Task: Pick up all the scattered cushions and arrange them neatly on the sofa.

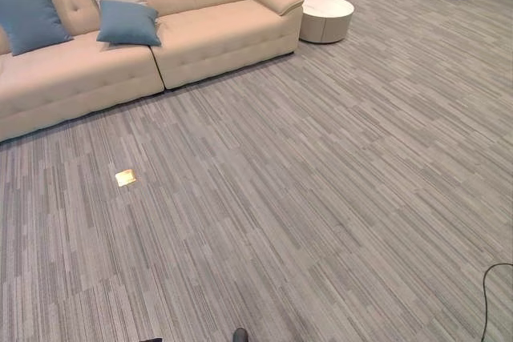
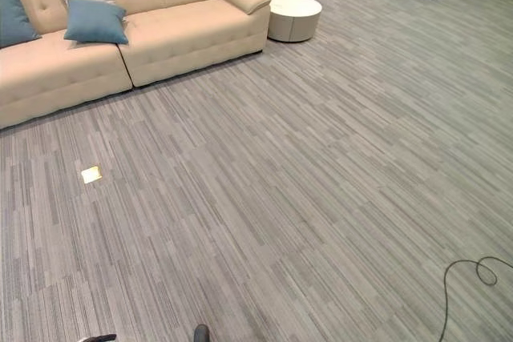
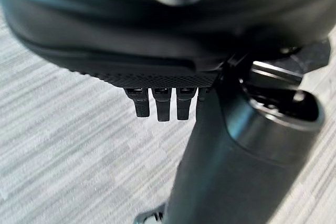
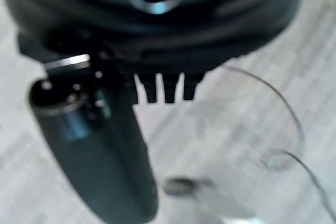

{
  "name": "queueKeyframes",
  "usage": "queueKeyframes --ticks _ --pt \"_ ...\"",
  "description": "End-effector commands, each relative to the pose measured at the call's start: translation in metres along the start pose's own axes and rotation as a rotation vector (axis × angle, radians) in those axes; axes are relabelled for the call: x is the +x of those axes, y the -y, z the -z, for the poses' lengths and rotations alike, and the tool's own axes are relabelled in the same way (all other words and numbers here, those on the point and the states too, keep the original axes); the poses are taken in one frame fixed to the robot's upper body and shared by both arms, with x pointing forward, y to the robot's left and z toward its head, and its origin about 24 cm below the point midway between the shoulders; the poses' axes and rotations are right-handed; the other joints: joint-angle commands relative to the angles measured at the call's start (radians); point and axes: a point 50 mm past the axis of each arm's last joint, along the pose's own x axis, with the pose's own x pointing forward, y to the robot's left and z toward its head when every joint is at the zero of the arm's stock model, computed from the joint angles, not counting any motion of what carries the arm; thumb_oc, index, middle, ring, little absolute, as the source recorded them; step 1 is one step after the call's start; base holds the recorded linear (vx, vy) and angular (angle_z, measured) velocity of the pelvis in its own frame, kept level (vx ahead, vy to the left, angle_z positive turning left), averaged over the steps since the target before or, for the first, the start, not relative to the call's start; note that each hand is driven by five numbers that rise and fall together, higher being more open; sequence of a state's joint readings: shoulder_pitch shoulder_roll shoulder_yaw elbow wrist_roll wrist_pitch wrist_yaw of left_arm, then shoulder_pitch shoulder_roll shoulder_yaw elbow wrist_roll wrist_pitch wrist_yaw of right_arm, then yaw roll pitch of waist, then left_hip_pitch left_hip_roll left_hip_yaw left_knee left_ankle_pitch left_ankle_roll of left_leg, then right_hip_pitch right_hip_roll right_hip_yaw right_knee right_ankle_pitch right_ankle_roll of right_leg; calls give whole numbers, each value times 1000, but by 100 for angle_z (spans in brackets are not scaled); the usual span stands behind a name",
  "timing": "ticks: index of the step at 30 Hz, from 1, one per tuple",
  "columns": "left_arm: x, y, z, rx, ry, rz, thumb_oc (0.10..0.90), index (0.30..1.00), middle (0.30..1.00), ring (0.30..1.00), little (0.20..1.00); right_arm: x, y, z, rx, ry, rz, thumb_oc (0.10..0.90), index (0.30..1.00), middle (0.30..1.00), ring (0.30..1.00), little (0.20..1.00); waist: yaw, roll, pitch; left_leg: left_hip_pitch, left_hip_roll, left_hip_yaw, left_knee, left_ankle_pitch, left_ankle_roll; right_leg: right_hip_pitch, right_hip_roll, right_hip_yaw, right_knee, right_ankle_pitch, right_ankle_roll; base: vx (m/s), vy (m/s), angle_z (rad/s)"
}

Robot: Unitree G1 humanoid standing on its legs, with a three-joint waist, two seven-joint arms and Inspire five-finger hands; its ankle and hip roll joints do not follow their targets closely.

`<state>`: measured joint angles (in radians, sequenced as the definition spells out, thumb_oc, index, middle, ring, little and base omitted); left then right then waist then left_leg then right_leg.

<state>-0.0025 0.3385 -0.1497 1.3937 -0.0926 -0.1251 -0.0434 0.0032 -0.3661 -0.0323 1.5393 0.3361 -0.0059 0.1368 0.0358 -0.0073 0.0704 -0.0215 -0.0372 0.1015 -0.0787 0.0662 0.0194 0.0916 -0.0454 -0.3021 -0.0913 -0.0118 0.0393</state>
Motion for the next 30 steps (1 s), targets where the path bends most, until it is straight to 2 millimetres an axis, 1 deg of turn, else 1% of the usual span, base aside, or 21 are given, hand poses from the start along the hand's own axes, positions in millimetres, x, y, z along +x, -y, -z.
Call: queueKeyframes --ticks 1,3,5,7,11,12,13,16,18,19,20,21,22,23,24,25,26,27,28,29,30 --pt "1 6 -2 62 -5 -8 800 900 900 900 900 -4 27 5 -73 -14 98 800 900 900 900 900 0 40 -47 -26 53 -47 -9 -41 -76 -114 -69 -3 4 54 108 -1 -1 -4" --pt "1 12 -3 76 -5 10 800 900 900 900 900 -4 26 -1 -78 6 98 800 900 900 900 900 -5 45 -45 -29 53 -44 -9 -41 -74 -121 -68 6 4 56 109 1 -9 -5" --pt "1 19 1 45 -27 36 800 900 900 900 900 -3 22 -5 -92 19 84 800 900 900 900 900 -9 46 -44 -29 55 -39 -9 -43 -73 -124 -66 15 4 56 106 25 -21 -6" --pt "1 23 0 60 -28 50 800 900 900 900 900 -3 18 -6 -123 18 77 800 900 900 900 900 -14 48 -40 -28 56 -37 -9 -44 -74 -120 -65 19 4 52 101 60 -53 -15" --pt "3 32 -11 82 4 79 800 900 900 900 900 -1 9 -15 -186 47 59 800 900 900 900 900 -28 53 -18 -21 62 -43 -9 -44 -80 -99 -60 7 4 42 82 56 -77 -6" --pt "3 32 -11 82 4 79 800 900 900 900 900 -1 9 -15 -186 47 59 800 900 900 900 900 -29 53 -17 -20 62 -43 -9 -44 -80 -98 -60 7 4 42 82 58 -105 1" --pt "4 36 -17 88 20 89 800 900 900 900 900 -1 8 -22 -185 72 57 800 900 900 900 900 -34 55 1 -15 70 -48 -9 -44 -87 -87 -54 -3 4 37 69 61 -113 2" --pt "4 41 -24 95 34 103 800 900 900 900 900 -1 -1 -35 -218 113 41 800 900 900 900 900 -38 58 33 -9 87 -60 -9 -38 -94 -82 -40 -22 8 26 53 68 -139 15" --pt "5 43 -28 107 36 106 800 900 900 900 900 0 -10 -41 -289 132 26 800 900 900 900 900 -33 54 48 -5 102 -66 -9 -32 -98 -88 -30 -26 29 6 41 66 -123 13" --pt "5 42 -28 107 36 106 800 900 900 900 900 0 -10 -41 -289 132 26 800 900 900 900 900 -34 54 49 -5 102 -66 -9 -32 -98 -88 -30 -26 31 5 41 83 -161 6" --pt "5 41 -35 102 54 100 800 900 900 900 900 -1 -18 -53 -346 166 13 800 900 900 900 900 -23 44 66 -4 118 -71 -7 -19 -102 -97 -24 -30 59 -16 28 58 -180 4" --pt "6 40 -40 89 70 95 800 900 900 900 900 -2 -23 -61 -370 190 6 800 900 900 900 900 -17 33 80 -29 127 -74 44 -37 -107 -104 -25 -35 78 -30 19 79 -260 10" --pt "6 39 -44 74 86 89 800 900 900 900 900 -2 -27 -66 -398 209 -4 800 900 900 900 900 -10 22 94 -55 135 -71 119 -71 -109 -106 -26 -35 91 -41 8 97 -239 26" --pt "6 39 -46 61 103 85 800 900 900 900 900 -3 -32 -71 -436 230 -17 800 900 900 900 900 2 10 102 -81 134 -68 213 -113 -106 -101 -25 -33 97 -52 -4 142 -223 33" --pt "6 42 -48 61 113 90 800 900 900 900 900 -4 -36 -78 -465 253 -26 800 900 900 900 900 19 4 114 -114 124 -69 304 -127 -103 -90 -23 -33 97 -62 -9 118 -141 33" --pt "6 42 -48 61 114 90 800 900 900 900 900 -4 -36 -79 -465 253 -26 800 900 900 900 900 17 4 112 -119 123 -71 304 -125 -103 -94 -24 -35 97 -61 -8 187 -231 19" --pt "6 45 -54 62 134 89 800 900 900 900 900 -9 -50 -99 -567 327 -44 800 900 900 900 900 52 -4 145 -215 165 -12 514 -74 -107 -54 -19 -69 95 -83 -25 207 -230 28" --pt "6 46 -55 67 137 94 800 900 900 900 900 -10 -55 -103 -606 337 -50 800 900 900 900 900 63 -5 151 -237 191 24 572 -61 -103 -34 -14 -85 91 -95 -32 347 -314 25" --pt "5 47 -55 75 139 99 800 900 900 900 900 -11 -61 -108 -661 351 -56 800 900 900 900 900 85 -5 165 -279 193 37 646 -74 -113 4 -4 -93 84 -123 -32 153 -124 23" --pt "5 47 -56 75 141 99 800 900 900 900 900 -11 -61 -109 -660 354 -56 800 900 900 900 900 82 -6 164 -290 191 45 642 -55 -100 -7 -9 -104 85 -111 -36 223 -112 30" --pt "5 47 -52 86 131 101 800 900 900 900 900 -13 -67 -114 -696 369 -63 800 900 900 900 900 107 -8 170 -332 170 40 674 -94 -109 19 1 -99 81 -137 -33 361 19 47"
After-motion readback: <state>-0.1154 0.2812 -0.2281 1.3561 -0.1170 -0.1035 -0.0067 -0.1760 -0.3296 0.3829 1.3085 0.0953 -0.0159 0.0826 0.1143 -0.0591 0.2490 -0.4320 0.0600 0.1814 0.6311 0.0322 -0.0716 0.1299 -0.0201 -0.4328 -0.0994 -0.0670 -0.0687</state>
